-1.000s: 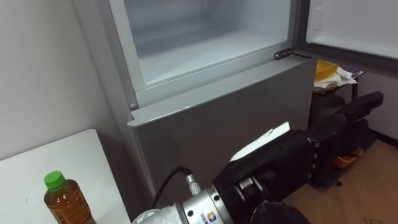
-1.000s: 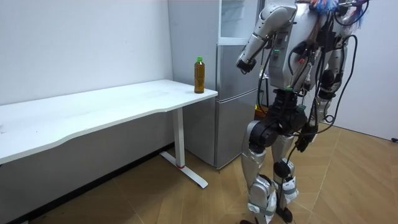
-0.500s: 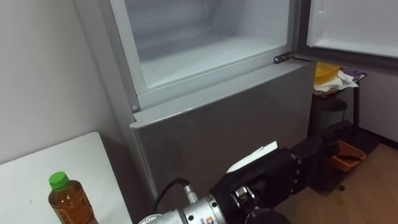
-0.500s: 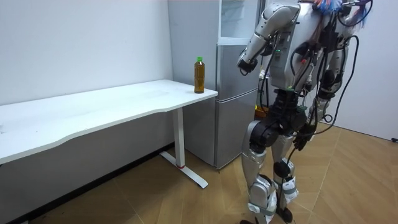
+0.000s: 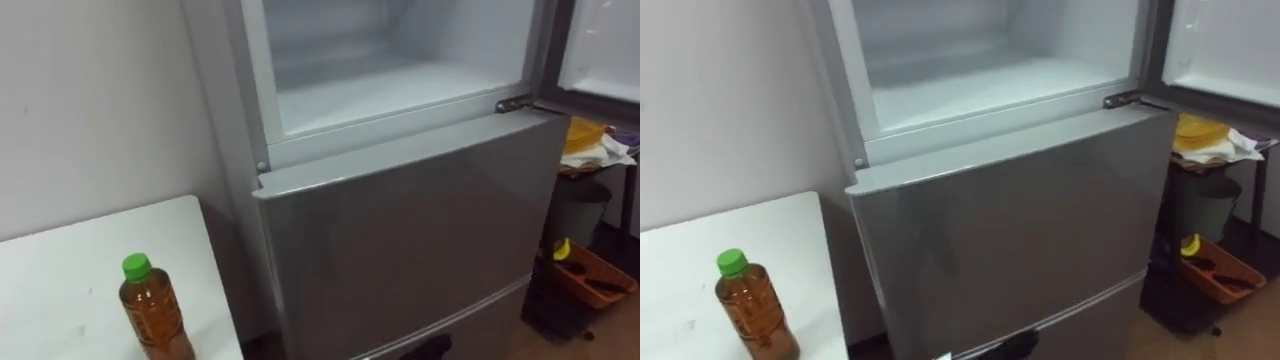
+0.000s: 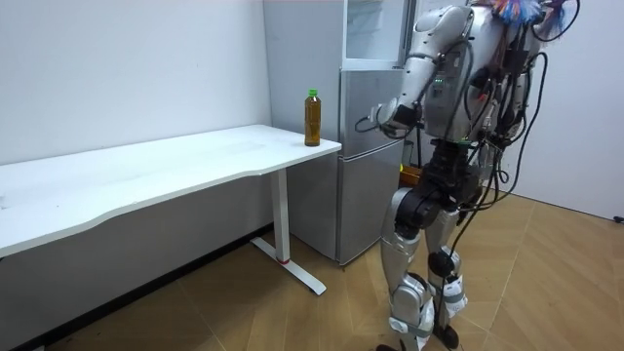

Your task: Put the bottle in the upper fridge

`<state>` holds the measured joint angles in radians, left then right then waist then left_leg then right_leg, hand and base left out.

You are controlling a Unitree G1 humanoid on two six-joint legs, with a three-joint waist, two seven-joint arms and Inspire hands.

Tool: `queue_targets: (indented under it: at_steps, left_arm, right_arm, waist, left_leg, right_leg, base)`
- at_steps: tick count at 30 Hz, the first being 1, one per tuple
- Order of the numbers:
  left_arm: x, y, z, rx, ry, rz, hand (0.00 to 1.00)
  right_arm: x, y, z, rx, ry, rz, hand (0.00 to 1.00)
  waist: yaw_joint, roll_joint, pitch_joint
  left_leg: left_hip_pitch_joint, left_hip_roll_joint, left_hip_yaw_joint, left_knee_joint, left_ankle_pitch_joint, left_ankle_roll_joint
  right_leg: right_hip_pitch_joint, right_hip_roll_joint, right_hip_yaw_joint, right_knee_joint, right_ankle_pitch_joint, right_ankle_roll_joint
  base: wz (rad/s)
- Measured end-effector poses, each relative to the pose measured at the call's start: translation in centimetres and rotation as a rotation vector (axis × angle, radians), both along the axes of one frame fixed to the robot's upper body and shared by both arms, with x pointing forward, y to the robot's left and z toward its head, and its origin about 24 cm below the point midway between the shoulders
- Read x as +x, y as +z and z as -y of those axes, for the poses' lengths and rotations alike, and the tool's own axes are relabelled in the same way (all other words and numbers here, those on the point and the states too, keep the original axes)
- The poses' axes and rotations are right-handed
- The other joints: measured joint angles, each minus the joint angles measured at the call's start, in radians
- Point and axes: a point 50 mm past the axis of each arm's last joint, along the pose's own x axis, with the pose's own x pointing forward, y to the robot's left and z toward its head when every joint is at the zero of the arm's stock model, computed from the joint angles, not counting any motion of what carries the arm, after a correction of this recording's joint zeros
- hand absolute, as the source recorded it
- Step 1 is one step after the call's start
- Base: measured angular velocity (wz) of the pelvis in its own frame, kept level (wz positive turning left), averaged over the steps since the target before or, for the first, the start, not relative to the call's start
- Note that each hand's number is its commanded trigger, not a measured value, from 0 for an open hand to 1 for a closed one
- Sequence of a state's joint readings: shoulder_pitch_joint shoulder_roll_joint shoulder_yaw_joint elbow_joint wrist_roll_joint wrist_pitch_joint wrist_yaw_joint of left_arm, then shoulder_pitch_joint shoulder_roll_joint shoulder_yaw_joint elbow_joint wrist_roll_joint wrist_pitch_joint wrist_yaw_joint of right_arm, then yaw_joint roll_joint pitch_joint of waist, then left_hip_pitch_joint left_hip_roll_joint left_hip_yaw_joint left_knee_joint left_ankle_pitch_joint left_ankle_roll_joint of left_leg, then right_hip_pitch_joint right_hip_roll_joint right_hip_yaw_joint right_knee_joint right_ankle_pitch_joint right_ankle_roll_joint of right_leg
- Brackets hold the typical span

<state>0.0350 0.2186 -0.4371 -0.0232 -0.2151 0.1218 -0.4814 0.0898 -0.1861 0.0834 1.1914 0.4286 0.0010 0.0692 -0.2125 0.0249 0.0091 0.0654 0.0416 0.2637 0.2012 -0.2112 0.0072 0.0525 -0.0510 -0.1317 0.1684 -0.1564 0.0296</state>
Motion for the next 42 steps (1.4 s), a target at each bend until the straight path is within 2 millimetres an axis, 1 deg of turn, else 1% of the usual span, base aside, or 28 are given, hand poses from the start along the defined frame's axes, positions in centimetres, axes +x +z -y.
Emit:
queue_targets:
  at_steps: [2, 4, 6, 8, 9, 10, 11, 14, 16, 17, 19, 21, 22, 23, 25, 27, 32, 34, 35, 39, 42]
  left_arm:
    - [-0.7, -1.1, -0.9, 0.053, 0.029, -0.027, 0.00]
    - [-1.4, -2.9, -2.3, 0.127, 0.080, -0.082, 0.00]
    - [-2.1, -3.9, -3.4, 0.150, 0.133, -0.128, 0.00]
    - [-2.8, -5.3, -4.7, 0.202, 0.183, -0.167, 0.00]
    - [-3.0, -5.7, -5.0, 0.210, 0.200, -0.189, 0.00]
    - [-3.4, -6.6, -5.6, 0.236, 0.236, -0.224, 0.00]
    - [-3.7, -6.9, -5.9, 0.249, 0.249, -0.239, 0.00]
    - [-5.0, -9.1, -7.3, 0.309, 0.300, -0.310, 0.00]
    - [-6.6, -10.8, -8.4, 0.372, 0.351, -0.384, 0.00]
    - [-7.1, -11.2, -8.7, 0.384, 0.362, -0.398, 0.00]
    - [-8.7, -12.6, -9.7, 0.429, 0.410, -0.467, 0.00]
    - [-9.6, -13.4, -10.4, 0.461, 0.456, -0.514, 0.00]
    - [-10.4, -14.0, -10.9, 0.482, 0.497, -0.544, 0.00]
    - [-10.8, -14.3, -11.2, 0.493, 0.516, -0.562, 0.00]
    - [-11.9, -14.9, -12.2, 0.517, 0.602, -0.608, 0.00]
    - [-12.7, -15.3, -12.7, 0.518, 0.652, -0.625, 0.00]
    - [-15.1, -16.2, -13.7, 0.534, 0.798, -0.713, 0.00]
    - [-16.5, -16.6, -14.1, 0.528, 0.907, -0.772, 0.00]
    - [-16.9, -16.7, -14.2, 0.530, 0.931, -0.784, 0.00]
    - [-17.4, -16.9, -14.6, 0.557, 1.029, -0.807, 0.00]
    - [-17.9, -17.0, -14.8, 0.578, 1.070, -0.827, 0.00]
  right_arm:
    - [0.2, 0.0, -0.2, 0.004, 0.009, 0.006, 0.00]
    - [0.0, -0.1, -0.5, 0.017, 0.001, 0.012, 0.00]
    - [-0.1, 0.0, -0.7, 0.031, 0.005, 0.020, 0.00]
    - [-0.4, 0.0, -0.6, 0.033, 0.008, 0.029, 0.00]
    - [-0.4, 0.0, -0.6, 0.034, 0.009, 0.029, 0.00]
    - [-0.3, 0.1, -0.7, 0.035, 0.022, 0.032, 0.00]
    - [-0.3, 0.1, -0.6, 0.034, 0.029, 0.033, 0.00]
    - [-0.3, 0.1, -0.6, 0.033, 0.046, 0.033, 0.00]
    - [-0.3, 0.1, -0.6, 0.027, 0.067, 0.035, 0.00]
    - [-0.4, 0.1, -0.6, 0.026, 0.070, 0.035, 0.00]
    - [-0.4, 0.0, -0.8, 0.030, 0.071, 0.036, 0.00]
    - [-0.5, 0.0, -0.8, 0.034, 0.067, 0.036, 0.00]
    - [-0.6, 0.0, -0.8, 0.035, 0.064, 0.030, 0.00]
    - [-0.7, 0.0, -0.8, 0.035, 0.062, 0.028, 0.00]
    - [-0.8, 0.0, -0.8, 0.032, 0.064, 0.026, 0.00]
    - [-1.0, 0.0, -0.8, 0.029, 0.065, 0.024, 0.00]
    - [-1.3, -0.1, -0.8, 0.029, 0.059, 0.026, 0.00]
    - [-1.8, -0.2, -1.0, 0.034, 0.047, 0.012, 0.00]
    - [-1.9, -0.3, -1.1, 0.036, 0.043, 0.010, 0.00]
    - [-2.1, -0.4, -1.5, 0.047, 0.042, 0.004, 0.00]
    - [-2.2, -0.4, -1.6, 0.049, 0.042, 0.003, 0.00]
  waist:
    - [0.016, -0.009, 0.0018]
    - [0.048, -0.020, -0.0006]
    - [0.057, -0.027, -0.0010]
    - [0.086, -0.029, -0.0009]
    - [0.089, -0.029, -0.0010]
    - [0.100, -0.029, -0.0011]
    - [0.104, -0.029, -0.0011]
    - [0.119, -0.029, -0.0014]
    - [0.131, -0.033, -0.0036]
    - [0.134, -0.034, -0.0040]
    - [0.138, -0.038, -0.0040]
    - [0.142, -0.038, -0.0034]
    - [0.143, -0.038, -0.0062]
    - [0.144, -0.037, -0.0078]
    - [0.157, -0.035, -0.0080]
    - [0.167, -0.034, -0.0086]
    - [0.170, -0.031, -0.0063]
    - [0.168, -0.034, -0.0072]
    - [0.170, -0.036, -0.0075]
    - [0.190, -0.044, -0.0113]
    - [0.194, -0.046, -0.0109]
  left_leg:
    - [-0.006, -0.003, -0.016, 0.000, 0.001, -0.001]
    - [-0.006, -0.002, -0.023, 0.001, 0.001, -0.002]
    - [-0.006, -0.002, -0.028, 0.001, 0.001, -0.002]
    - [-0.006, -0.002, -0.031, 0.000, 0.001, -0.003]
    - [-0.006, -0.002, -0.032, 0.000, 0.001, -0.003]
    - [-0.006, -0.002, -0.032, 0.000, 0.001, -0.004]
    - [-0.006, -0.002, -0.032, 0.000, 0.001, -0.004]
    - [-0.007, -0.003, -0.041, -0.004, 0.002, -0.006]
    - [-0.004, -0.003, -0.039, -0.007, 0.003, -0.007]
    - [-0.003, -0.003, -0.041, -0.007, 0.003, -0.007]
    - [-0.004, -0.005, -0.048, -0.006, 0.003, -0.007]
    - [-0.002, -0.005, -0.050, -0.005, 0.003, -0.007]
    - [0.000, -0.006, -0.056, -0.005, 0.003, -0.008]
    - [0.000, -0.006, -0.058, -0.005, 0.003, -0.008]
    - [-0.002, -0.006, -0.061, -0.004, 0.003, -0.008]
    - [-0.001, -0.006, -0.063, -0.004, 0.003, -0.008]
    - [0.001, -0.015, -0.095, -0.003, 0.003, -0.008]
    - [0.002, -0.020, -0.113, -0.004, 0.003, -0.008]
    - [0.002, -0.021, -0.116, -0.004, 0.003, -0.008]
    - [0.001, -0.024, -0.124, -0.004, 0.003, -0.008]
    - [0.008, -0.027, -0.130, -0.006, 0.003, -0.007]
  right_leg:
    - [0.002, -0.002, -0.011, 0.000, -0.002, 0.000]
    - [0.009, 0.000, -0.019, -0.001, -0.004, 0.000]
    - [0.014, 0.000, -0.027, -0.002, -0.007, -0.002]
    - [0.015, 0.000, -0.033, -0.002, -0.009, -0.003]
    - [0.015, 0.000, -0.034, -0.002, -0.009, -0.003]
    - [0.015, 0.000, -0.035, -0.001, -0.010, -0.003]
    - [0.015, 0.000, -0.035, -0.001, -0.011, -0.004]
    - [0.015, -0.001, -0.039, -0.002, -0.014, -0.003]
    - [0.017, 0.000, -0.041, -0.002, -0.015, -0.005]
    - [0.018, -0.001, -0.043, -0.002, -0.015, -0.005]
    - [0.022, -0.002, -0.051, -0.002, -0.016, -0.004]
    - [0.029, -0.002, -0.058, -0.006, -0.016, -0.004]
    - [0.038, -0.002, -0.063, -0.016, -0.016, -0.004]
    - [0.038, -0.002, -0.064, -0.016, -0.016, -0.004]
    - [0.037, -0.002, -0.067, -0.016, -0.016, -0.005]
    - [0.041, -0.002, -0.071, -0.016, -0.017, -0.005]
    - [0.062, -0.008, -0.097, -0.019, -0.023, -0.001]
    - [0.073, -0.014, -0.117, -0.019, -0.030, 0.002]
    - [0.075, -0.015, -0.119, -0.018, -0.032, 0.003]
    - [0.080, -0.017, -0.129, -0.019, -0.034, 0.004]
    - [0.090, -0.019, -0.136, -0.019, -0.038, 0.006]
  base:
    - [0.18]
    - [0.12]
    - [0.12]
    - [0.08]
    - [0.00]
    - [0.00]
    - [0.00]
    - [0.04]
    - [0.00]
    - [0.07]
    - [0.10]
    - [0.10]
    - [0.12]
    - [0.10]
    - [0.02]
    - [0.04]
    - [0.18]
    - [0.22]
    - [0.17]
    - [0.08]
    - [0.07]
